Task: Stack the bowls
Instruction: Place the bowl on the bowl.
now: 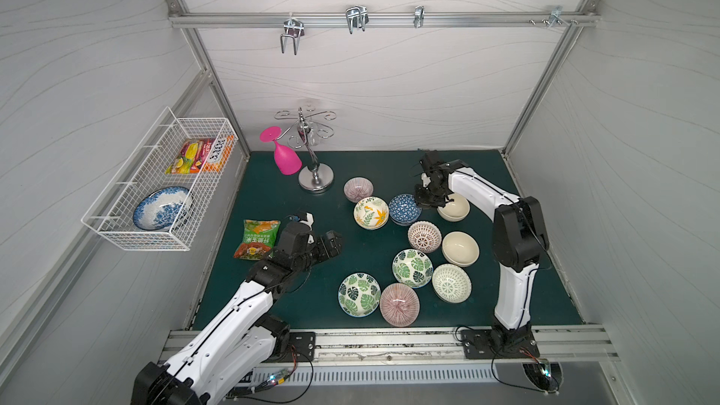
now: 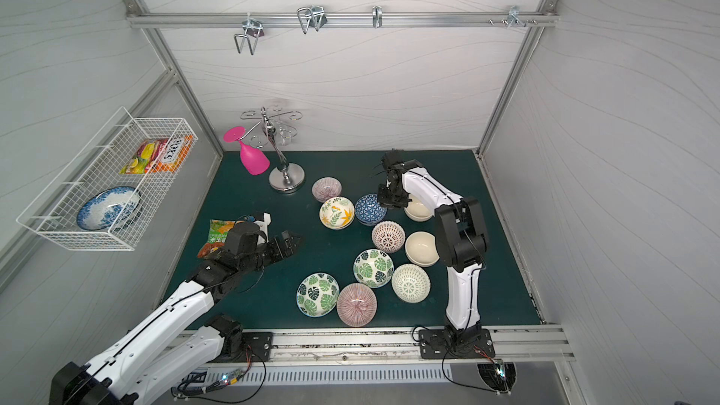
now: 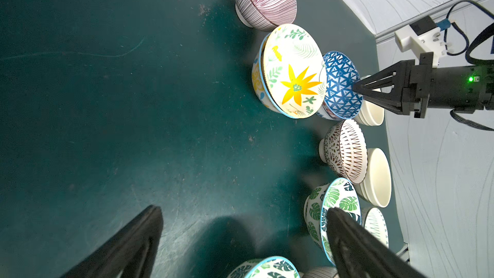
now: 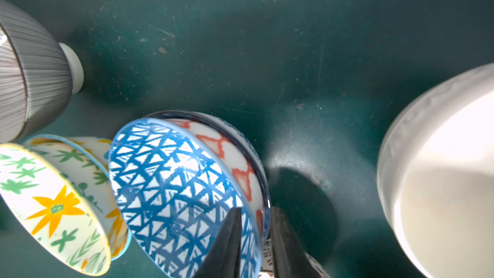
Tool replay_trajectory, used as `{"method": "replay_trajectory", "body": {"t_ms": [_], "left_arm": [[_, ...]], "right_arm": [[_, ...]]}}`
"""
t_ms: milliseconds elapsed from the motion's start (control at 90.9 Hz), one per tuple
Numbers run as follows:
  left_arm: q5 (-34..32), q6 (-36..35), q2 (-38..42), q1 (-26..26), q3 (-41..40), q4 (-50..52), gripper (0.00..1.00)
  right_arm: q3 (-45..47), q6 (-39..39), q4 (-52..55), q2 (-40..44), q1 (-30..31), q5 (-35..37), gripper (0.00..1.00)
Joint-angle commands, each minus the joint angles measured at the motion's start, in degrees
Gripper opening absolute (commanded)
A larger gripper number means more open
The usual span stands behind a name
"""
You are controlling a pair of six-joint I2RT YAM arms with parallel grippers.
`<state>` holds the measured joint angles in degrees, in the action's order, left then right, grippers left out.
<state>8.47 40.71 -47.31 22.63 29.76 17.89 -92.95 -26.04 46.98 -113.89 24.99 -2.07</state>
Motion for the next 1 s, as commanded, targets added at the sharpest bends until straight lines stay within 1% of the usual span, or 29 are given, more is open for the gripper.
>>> {"method": "replay_trajectory", "body": {"t_ms": [0, 55, 143, 352, 374, 407, 495, 517, 561, 671, 781, 847, 990], "left_arm": [[0.3, 0.2, 0.8, -0.3, -0.2, -2.3, 1.0], [0.3, 0.2, 0.7, -0.3, -0.2, -2.3, 1.0], [0.4, 0.2, 0.6, -0.3, -0.2, -2.4, 1.0], [0.3, 0.2, 0.6, -0.3, -0.2, -2.3, 1.0], [0.3, 0.2, 0.5, -0.4, -0.2, -2.3, 1.0], [0.4, 0.2, 0.5, -0.4, -0.2, -2.3, 1.0], [0.4, 0.2, 0.4, -0.4, -0.2, -2.4, 1.0], [0.4, 0.2, 0.5, -0.4, -0.2, -2.3, 1.0], [0.5, 0.2, 0.4, -0.4, -0.2, -2.3, 1.0], [0.5, 0.2, 0.2, -0.4, 0.0, -2.2, 1.0], [0.4, 0.3, -0.3, -0.4, 0.3, -1.9, 1.0], [0.4, 0.6, -0.6, -0.4, 0.6, -1.7, 1.0], [0.9, 0.5, -3.2, -0.4, 2.8, -0.9, 1.0]], "right_arm": [[1.3, 0.2, 1.7, 2.1, -0.1, 0.8, 0.1], [1.5, 0.0, 1.5, 1.9, -0.1, 0.3, 0.05], [1.4, -0.2, 1.2, 1.4, -0.1, -0.3, 0.0], [1.5, -0.6, 0.6, 1.0, -0.3, -1.0, 0.0], [1.5, -0.6, 0.6, 1.0, -0.3, -1.0, 0.01], [1.5, -0.5, 0.6, 1.1, -0.3, -1.1, 0.09], [2.1, -0.6, 0.7, 2.2, -0.6, -0.8, 0.23], [2.3, -0.7, 0.6, 2.8, -0.8, -0.7, 0.29], [2.8, -0.9, 0.4, 4.0, -1.3, -0.4, 0.34], [3.9, -1.3, 0.3, 8.3, -3.6, -0.7, 0.43], [6.0, -1.5, 0.3, 13.4, -6.8, -1.0, 0.47], [7.7, -1.9, 0.3, 16.2, -9.3, -1.4, 0.49], [13.4, -4.0, -1.4, 20.3, -17.2, -2.4, 0.53]]}}
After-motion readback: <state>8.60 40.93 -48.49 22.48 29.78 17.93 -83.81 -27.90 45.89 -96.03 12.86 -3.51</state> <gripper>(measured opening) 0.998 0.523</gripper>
